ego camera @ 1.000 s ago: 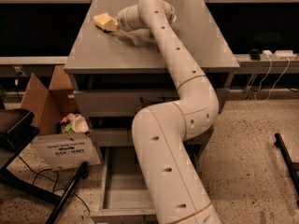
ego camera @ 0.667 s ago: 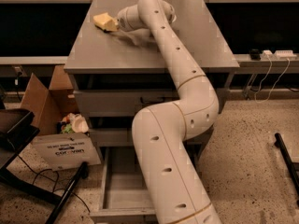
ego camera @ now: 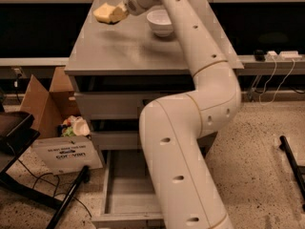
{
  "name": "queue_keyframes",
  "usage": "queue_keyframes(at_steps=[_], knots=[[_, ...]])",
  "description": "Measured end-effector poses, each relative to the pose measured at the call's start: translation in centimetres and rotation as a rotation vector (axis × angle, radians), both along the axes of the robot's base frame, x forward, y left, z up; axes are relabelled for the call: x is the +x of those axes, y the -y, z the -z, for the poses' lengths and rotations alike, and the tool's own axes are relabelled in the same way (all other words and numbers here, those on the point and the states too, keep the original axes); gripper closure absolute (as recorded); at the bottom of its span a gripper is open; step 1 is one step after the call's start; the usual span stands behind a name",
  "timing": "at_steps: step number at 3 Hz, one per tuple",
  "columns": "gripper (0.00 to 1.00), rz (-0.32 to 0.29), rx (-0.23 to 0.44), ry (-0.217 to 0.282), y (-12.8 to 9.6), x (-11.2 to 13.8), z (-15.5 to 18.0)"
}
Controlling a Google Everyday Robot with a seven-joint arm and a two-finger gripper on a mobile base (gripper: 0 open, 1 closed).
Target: Place sponge into bottom drawer
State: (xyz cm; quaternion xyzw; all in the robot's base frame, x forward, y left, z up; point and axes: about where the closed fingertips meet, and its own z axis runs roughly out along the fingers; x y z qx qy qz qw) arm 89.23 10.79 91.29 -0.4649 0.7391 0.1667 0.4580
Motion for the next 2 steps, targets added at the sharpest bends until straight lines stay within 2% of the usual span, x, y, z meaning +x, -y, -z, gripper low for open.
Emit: queue_keyframes(at_steps=[1,2], knots=[[1.00,-0.036,-0.084,0.008,5.5,-3.8,-4.1],[1.00,-0.054,-0.153,-0.065,10.7,-8.0,-5.5]])
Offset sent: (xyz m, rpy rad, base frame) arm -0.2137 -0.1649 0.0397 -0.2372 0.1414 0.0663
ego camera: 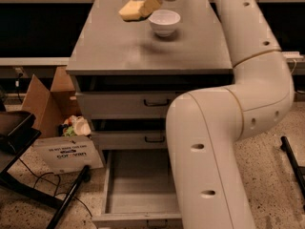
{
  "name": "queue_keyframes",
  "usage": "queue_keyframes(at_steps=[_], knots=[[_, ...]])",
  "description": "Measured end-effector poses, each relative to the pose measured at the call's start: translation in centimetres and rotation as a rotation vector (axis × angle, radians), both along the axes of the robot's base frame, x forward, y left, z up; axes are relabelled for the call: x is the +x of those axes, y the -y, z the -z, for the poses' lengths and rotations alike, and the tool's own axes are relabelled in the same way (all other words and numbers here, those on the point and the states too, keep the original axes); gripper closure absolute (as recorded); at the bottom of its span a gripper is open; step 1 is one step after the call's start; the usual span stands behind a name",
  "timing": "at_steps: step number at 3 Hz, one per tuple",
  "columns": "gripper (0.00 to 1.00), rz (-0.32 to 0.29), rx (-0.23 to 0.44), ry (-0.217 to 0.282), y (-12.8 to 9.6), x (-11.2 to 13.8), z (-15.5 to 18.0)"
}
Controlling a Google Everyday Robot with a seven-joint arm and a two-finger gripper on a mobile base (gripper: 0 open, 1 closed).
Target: Place sponge into bottom drawer
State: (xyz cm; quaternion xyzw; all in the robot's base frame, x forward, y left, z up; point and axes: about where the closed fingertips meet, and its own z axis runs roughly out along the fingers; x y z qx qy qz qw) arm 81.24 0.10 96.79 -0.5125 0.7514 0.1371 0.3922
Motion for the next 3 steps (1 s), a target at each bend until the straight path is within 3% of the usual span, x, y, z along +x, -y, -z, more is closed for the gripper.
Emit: queue_keyframes(at_steps=[1,2,3], knots=[[1.00,-0.033,-0.039,-0.142,4.8,-6.4,-0.8],[1.00,-0.008,-0.004,-0.188,10.5,-14.5,-5.3],[1.00,0.091,0.076,-0.064,14.5,-19.9,-11.1]])
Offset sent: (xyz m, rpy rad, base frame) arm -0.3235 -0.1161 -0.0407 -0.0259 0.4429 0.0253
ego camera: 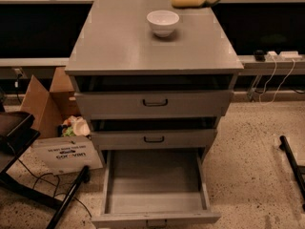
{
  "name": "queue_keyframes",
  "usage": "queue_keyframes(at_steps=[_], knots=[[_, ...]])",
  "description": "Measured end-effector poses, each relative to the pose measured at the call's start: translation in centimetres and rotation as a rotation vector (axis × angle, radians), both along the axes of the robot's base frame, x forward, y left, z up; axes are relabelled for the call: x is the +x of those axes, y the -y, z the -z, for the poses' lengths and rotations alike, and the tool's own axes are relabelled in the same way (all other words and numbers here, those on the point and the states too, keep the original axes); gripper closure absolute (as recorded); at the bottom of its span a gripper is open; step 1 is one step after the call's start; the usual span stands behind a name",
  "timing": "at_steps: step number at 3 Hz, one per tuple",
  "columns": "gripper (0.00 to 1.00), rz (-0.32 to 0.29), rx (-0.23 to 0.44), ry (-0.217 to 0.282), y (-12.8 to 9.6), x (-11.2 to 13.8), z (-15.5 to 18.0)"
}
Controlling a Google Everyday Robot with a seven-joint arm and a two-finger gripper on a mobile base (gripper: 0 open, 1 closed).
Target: Place sponge into bottom drawer
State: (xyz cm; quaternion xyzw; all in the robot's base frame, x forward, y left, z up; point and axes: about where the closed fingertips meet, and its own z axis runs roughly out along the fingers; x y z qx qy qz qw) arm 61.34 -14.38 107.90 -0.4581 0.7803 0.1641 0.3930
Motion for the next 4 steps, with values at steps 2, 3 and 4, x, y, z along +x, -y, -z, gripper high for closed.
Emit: queue_keyframes(at_steps=[2,3,4], knots=[[1.00,-0.021,0.165,0.271,-5.7,-12.8,-7.2],[1.00,0.024,0.125,0.054,-6.3,-12.2,5.7],[1.00,0.031,0.030,-0.154,-7.6,-10.8,18.8]])
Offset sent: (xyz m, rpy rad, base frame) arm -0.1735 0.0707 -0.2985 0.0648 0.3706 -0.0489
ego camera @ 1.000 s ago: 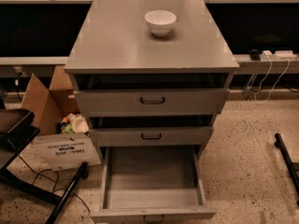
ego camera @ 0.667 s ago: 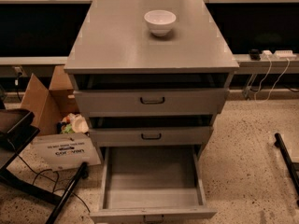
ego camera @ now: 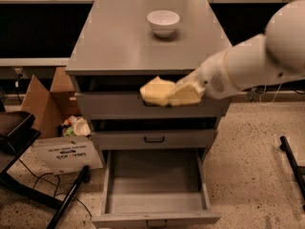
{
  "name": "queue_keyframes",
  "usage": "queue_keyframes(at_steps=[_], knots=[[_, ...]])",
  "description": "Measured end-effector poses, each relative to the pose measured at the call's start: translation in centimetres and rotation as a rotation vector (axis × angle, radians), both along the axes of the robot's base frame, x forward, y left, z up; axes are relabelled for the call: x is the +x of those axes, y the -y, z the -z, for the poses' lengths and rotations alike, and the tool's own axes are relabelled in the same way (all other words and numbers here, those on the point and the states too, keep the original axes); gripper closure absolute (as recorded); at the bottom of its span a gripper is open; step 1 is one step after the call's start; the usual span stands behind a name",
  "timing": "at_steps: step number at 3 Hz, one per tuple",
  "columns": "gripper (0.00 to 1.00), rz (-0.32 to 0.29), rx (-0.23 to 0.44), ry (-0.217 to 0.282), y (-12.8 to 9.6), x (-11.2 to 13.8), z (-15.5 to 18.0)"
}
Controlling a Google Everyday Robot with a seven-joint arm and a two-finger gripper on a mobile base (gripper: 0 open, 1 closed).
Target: Place sponge into bottom drawer
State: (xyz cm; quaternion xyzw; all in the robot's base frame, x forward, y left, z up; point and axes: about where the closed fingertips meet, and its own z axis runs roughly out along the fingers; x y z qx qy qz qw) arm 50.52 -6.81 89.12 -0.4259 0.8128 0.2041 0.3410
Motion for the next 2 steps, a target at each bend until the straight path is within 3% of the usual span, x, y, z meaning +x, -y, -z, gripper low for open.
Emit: queue_keyframes(at_steps=[1,2], knots=[[1.00,0.029,-0.068,-0.032,-0.77,2.23,7.80],[1.00,0.028,-0.072,-0.041,-1.04,2.51,8.41]])
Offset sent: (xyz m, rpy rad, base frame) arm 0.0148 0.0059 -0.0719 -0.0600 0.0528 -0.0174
